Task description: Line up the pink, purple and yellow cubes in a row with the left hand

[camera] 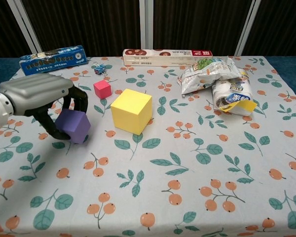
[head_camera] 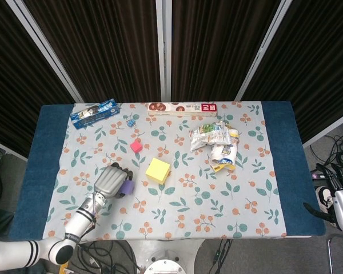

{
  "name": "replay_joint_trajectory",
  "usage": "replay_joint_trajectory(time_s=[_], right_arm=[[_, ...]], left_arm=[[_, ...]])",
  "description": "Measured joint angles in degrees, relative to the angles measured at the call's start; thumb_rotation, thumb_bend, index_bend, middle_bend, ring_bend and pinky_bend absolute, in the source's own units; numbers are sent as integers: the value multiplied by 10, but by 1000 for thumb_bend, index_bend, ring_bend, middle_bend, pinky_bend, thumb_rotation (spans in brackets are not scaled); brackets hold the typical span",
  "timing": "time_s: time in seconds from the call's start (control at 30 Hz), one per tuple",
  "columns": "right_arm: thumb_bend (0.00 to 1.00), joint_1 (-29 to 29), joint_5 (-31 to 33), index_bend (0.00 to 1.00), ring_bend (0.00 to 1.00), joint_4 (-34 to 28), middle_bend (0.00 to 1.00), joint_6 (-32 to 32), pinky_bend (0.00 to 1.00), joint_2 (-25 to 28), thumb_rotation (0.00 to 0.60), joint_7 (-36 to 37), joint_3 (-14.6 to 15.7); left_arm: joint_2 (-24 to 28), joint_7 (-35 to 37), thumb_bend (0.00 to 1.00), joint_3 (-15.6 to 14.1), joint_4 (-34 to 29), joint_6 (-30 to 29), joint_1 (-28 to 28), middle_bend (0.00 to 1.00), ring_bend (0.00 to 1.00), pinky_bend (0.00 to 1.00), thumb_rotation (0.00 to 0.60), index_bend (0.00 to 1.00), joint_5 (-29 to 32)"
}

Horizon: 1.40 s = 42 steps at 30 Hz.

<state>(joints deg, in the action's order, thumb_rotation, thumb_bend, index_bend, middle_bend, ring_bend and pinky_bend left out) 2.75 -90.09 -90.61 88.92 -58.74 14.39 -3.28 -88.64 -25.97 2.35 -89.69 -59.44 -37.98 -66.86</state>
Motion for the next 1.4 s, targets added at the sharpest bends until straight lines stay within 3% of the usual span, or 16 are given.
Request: replay_joint_trajectory(time_s=[0.37, 0.57, 0.97, 1.4], right_arm=[[26, -1, 2, 94, 12, -4, 168, -1, 115, 2, 600, -5, 1], [26, -1, 6, 94, 12, -4, 168, -3, 115, 3, 600, -6, 0], [26, 0, 11, 94, 12, -1, 169, -7, 115, 5, 600, -4, -1], [26, 0, 11, 94, 12, -2, 169, -8, 115, 6, 600, -5, -1]], left_arm=[[-20, 57, 220, 66, 112, 102, -62, 617, 534, 314, 600, 568, 50], [-43, 68, 220, 85, 139, 141, -93, 617, 535, 314, 600, 566, 81], [-59, 64, 216, 98, 138, 173, -132, 614, 534, 314, 600, 548, 133], [-63, 17, 208, 94, 107, 159, -159, 589, 529, 314, 600, 526, 217]])
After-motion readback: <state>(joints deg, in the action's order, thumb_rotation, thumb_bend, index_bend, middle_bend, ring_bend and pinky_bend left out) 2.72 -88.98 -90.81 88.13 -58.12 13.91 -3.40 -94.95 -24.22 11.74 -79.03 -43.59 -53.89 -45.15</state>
